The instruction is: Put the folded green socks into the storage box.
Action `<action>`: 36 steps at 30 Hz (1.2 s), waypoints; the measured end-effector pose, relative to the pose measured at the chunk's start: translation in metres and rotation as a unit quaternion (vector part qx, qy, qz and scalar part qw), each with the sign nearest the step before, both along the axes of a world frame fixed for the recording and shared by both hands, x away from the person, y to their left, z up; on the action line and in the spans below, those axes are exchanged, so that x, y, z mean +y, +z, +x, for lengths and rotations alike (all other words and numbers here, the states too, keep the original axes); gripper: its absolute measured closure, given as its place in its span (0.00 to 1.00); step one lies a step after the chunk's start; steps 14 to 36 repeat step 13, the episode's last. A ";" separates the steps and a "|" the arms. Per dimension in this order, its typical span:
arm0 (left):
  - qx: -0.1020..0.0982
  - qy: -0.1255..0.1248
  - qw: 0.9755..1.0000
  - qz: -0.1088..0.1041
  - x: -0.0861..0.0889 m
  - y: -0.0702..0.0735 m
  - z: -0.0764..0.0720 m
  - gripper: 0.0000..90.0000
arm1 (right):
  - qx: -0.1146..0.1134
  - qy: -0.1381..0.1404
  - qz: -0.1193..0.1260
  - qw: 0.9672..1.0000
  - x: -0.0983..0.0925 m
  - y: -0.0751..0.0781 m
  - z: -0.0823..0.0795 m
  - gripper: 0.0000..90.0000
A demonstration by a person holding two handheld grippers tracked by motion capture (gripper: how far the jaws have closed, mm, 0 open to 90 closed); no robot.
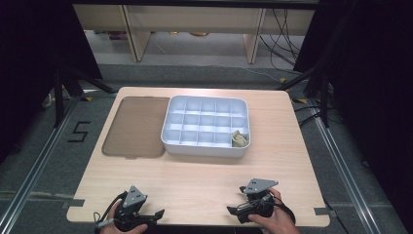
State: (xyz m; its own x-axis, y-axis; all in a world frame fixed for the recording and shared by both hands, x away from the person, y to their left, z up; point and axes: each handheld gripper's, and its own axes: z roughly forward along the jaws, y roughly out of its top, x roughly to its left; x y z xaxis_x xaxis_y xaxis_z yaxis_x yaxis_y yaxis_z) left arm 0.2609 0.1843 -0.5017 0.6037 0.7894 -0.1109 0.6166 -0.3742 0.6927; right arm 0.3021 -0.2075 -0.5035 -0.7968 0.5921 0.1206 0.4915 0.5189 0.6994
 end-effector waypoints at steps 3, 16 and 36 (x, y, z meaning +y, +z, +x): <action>0.001 0.001 1.000 0.001 0.000 0.000 0.000 0.23 | -0.003 -0.003 -0.002 1.000 -0.001 0.000 0.001 0.18; 0.003 0.001 1.000 0.003 0.001 -0.001 0.001 0.23 | -0.003 0.000 -0.002 1.000 -0.001 -0.001 0.001 0.18; 0.003 0.001 1.000 0.003 0.001 -0.001 0.001 0.23 | -0.003 0.000 -0.002 1.000 -0.001 -0.001 0.001 0.18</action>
